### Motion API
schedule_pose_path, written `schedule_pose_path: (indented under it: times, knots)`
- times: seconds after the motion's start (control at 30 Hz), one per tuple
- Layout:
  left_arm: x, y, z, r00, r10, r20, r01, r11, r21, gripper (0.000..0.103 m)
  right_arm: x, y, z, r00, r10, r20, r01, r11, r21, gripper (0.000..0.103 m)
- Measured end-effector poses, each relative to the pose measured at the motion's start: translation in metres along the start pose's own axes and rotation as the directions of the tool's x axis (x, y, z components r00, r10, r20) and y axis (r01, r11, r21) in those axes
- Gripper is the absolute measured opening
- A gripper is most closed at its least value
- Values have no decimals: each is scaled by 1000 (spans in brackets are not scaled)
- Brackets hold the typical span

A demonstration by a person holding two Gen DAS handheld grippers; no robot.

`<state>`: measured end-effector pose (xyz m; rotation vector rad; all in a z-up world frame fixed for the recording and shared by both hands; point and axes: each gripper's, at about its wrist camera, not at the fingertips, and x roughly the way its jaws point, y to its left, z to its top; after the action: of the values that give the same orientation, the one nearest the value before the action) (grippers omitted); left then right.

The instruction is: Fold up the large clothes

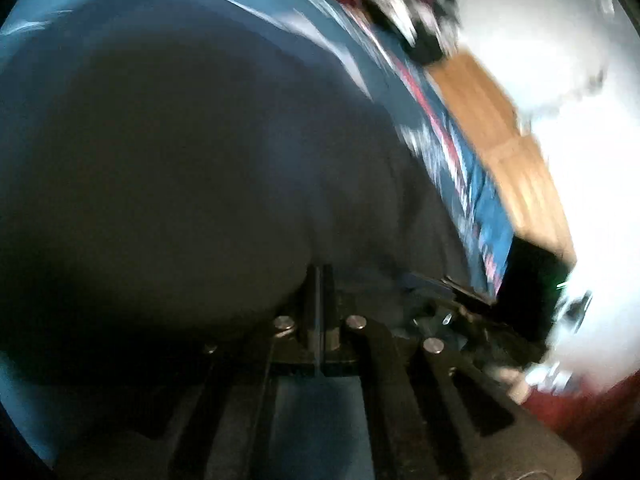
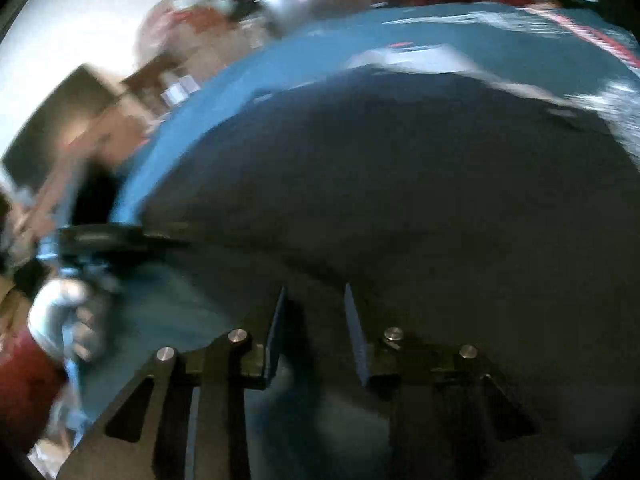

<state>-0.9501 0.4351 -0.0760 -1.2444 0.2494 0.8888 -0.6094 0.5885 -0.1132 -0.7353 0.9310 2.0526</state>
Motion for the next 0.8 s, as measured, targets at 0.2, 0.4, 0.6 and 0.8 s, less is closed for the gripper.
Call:
schedule_pose_path:
  times: [0.2, 0.4, 0.6, 0.8]
  knots:
    - [-102, 69, 4, 957, 208, 204, -160, 960, -229, 0, -84, -118, -25, 986, -169, 11, 166, 976, 140, 27]
    - [-128, 29, -9, 894, 351, 280, -296, 929, -220, 46, -154, -128, -36, 923, -380, 59, 367, 916, 163, 38]
    - [-73, 14, -26, 952, 159, 263, -104, 971, -214, 51, -110, -27, -76, 968, -250, 8, 250, 966, -56, 50]
    - [-57, 25, -9, 935, 210, 287, -137, 958, -253, 51, -78, -8, -107, 963, -269, -3, 267, 957, -112, 67]
